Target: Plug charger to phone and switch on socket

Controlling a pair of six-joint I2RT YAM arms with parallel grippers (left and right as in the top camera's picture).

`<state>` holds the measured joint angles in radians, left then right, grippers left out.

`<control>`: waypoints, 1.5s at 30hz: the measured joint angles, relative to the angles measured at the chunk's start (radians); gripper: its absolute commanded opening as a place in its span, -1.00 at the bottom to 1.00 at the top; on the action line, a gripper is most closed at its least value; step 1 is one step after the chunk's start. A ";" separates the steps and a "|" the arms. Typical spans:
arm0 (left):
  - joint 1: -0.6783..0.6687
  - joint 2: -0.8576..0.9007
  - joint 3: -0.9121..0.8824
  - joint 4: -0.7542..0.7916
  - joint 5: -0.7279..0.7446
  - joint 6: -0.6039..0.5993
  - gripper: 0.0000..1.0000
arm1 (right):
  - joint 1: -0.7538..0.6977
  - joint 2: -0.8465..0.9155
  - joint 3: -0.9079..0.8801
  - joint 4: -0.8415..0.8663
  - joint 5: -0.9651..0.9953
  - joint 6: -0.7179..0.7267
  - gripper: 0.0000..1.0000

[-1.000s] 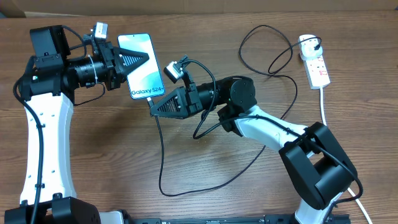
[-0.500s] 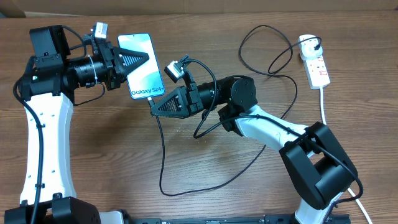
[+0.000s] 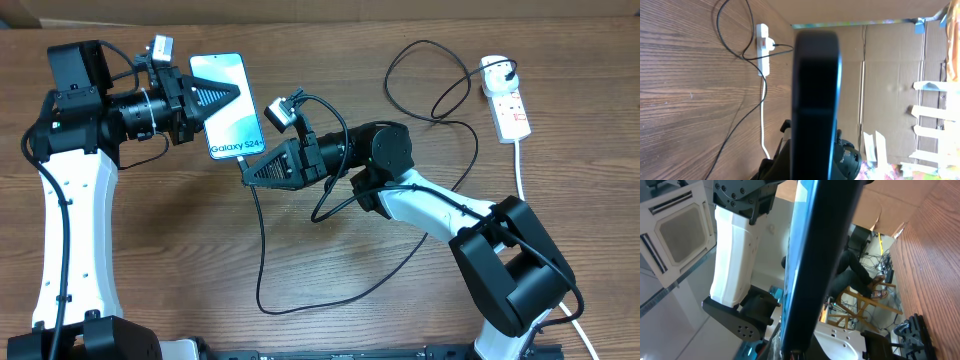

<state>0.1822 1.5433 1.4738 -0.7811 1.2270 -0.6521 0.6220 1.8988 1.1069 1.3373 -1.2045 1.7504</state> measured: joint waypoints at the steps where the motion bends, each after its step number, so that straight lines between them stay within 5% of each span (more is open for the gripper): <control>1: 0.000 0.000 0.000 0.000 0.000 0.000 -0.92 | 0.000 0.000 0.000 0.000 0.000 0.000 -0.93; 45: 0.001 0.000 0.000 0.004 0.000 0.000 -0.92 | 0.009 0.000 0.000 0.002 0.034 0.071 -0.93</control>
<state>0.1829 1.5433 1.4738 -0.7773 1.2266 -0.6521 0.6312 1.8988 1.1069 1.3392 -1.1702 1.8217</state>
